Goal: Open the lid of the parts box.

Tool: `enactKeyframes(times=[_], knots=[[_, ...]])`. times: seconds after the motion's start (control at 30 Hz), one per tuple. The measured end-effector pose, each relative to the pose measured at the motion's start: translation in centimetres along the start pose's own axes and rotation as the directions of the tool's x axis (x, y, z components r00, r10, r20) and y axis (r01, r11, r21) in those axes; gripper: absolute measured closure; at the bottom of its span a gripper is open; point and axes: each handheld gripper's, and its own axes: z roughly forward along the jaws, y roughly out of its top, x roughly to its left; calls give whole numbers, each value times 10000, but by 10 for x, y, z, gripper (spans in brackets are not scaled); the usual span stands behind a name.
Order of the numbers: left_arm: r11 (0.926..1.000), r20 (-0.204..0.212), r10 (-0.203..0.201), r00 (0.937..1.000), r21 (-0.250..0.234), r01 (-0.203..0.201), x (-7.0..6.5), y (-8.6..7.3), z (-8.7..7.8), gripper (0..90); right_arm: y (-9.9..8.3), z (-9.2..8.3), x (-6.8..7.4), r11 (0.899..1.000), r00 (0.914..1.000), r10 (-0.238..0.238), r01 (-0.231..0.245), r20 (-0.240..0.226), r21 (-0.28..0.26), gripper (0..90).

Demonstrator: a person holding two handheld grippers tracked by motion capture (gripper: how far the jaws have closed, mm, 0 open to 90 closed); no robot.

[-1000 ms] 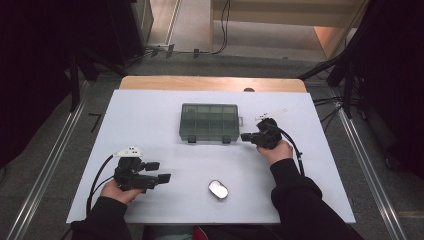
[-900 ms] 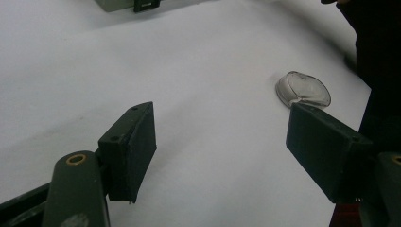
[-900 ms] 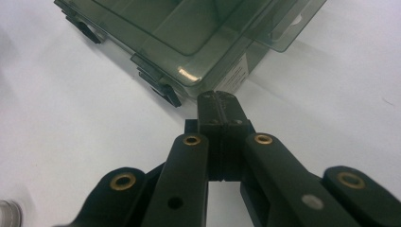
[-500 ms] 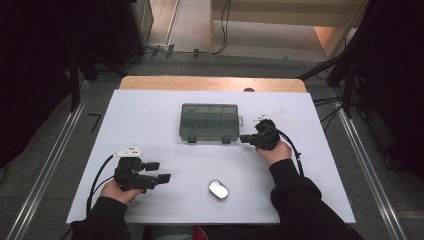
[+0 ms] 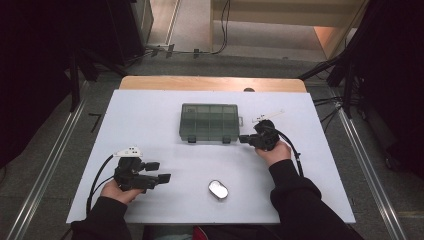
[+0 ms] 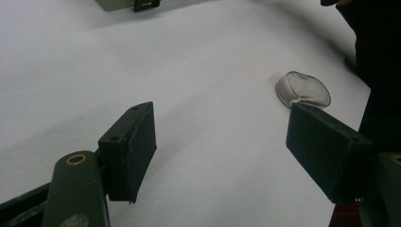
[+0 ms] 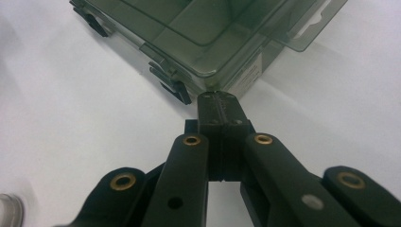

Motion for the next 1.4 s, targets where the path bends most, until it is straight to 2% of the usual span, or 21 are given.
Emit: enactKeyframes(times=[1.0, 1.27, 1.4], knots=[[10000, 0, -18, 10000, -40, 18, 0, 0, 0, 251, 3, -8, 3, 9981, 9999, -71, 64, -116, -619, 874], [10000, 28, -38, 10000, -78, 38, 0, 1, 0, 251, 5, -8, 5, 9943, 9998, -138, 125, -114, -1055, 871], [9999, 40, -92, 9999, -62, 93, 1, 1, 1, 251, 7, -7, 5, 9940, 9998, -117, 102, -128, -1091, 863]])
